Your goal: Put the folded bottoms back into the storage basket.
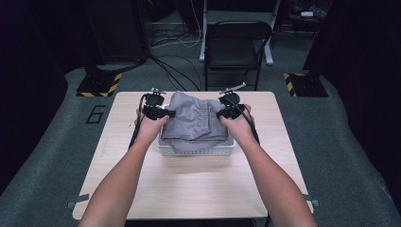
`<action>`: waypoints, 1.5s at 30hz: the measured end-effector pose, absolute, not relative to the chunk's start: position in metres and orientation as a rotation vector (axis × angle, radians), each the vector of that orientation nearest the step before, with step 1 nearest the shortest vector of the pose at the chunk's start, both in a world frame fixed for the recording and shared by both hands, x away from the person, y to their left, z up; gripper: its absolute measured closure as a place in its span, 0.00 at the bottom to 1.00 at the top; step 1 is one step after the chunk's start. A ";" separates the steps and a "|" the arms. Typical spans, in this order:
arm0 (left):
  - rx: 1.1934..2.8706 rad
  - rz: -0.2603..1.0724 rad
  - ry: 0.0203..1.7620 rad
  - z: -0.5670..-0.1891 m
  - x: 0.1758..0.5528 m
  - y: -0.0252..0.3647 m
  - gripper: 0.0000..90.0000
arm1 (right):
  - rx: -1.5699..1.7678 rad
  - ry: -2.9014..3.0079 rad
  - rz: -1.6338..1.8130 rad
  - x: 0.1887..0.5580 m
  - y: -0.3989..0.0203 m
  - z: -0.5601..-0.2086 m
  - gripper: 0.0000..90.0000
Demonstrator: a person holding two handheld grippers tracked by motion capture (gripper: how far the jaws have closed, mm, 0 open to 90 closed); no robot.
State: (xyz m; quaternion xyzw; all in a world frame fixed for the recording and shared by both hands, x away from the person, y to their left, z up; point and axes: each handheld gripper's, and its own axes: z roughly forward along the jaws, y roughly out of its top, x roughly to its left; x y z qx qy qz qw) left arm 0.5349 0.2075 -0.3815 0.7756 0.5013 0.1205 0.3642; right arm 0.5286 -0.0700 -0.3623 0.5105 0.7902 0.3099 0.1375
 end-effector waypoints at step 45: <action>1.999 0.293 1.365 -0.426 0.539 0.203 0.83 | 1.478 2.305 0.811 0.535 -0.069 -0.405 0.94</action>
